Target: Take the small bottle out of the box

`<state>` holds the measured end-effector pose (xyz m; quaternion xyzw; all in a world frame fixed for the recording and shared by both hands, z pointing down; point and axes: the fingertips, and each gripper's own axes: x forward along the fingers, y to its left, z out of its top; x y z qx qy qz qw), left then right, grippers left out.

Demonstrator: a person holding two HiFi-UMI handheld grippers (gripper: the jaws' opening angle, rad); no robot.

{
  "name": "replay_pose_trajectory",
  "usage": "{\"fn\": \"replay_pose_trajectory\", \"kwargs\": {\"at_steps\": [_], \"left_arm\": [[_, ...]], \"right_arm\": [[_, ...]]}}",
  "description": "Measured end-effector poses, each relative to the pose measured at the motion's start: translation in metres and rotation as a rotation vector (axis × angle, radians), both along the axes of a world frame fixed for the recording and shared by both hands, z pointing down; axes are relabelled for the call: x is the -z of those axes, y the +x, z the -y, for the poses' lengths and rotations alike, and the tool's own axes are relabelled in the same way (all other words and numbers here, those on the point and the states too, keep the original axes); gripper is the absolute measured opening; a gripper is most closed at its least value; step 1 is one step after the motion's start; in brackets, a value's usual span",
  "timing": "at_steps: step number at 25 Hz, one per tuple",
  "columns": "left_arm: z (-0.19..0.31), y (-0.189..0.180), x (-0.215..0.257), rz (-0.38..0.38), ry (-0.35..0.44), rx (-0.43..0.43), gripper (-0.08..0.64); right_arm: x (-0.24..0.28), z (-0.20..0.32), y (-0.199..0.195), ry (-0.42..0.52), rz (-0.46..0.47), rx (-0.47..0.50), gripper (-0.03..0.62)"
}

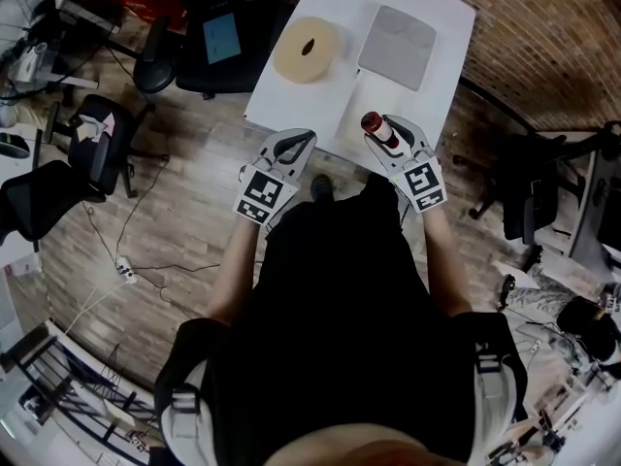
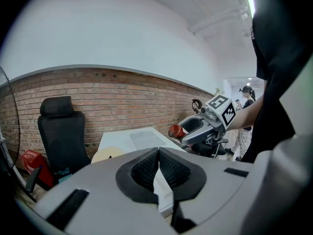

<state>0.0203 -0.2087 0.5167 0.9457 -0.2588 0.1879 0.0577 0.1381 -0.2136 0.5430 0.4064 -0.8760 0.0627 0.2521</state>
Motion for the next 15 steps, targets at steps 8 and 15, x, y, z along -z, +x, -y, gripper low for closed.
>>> {"fn": "replay_pose_trajectory", "kwargs": {"at_steps": [8, 15], "left_arm": [[-0.0026, 0.0001, -0.0010, -0.005, -0.001, -0.008, 0.018], [-0.0060, -0.0017, -0.0042, -0.004, -0.010, -0.002, 0.018]], "right_arm": [[0.0006, -0.0059, -0.0020, 0.011, -0.023, 0.001, 0.210], [-0.0030, -0.0087, 0.0010, 0.003, -0.033, -0.006, 0.210]]}}
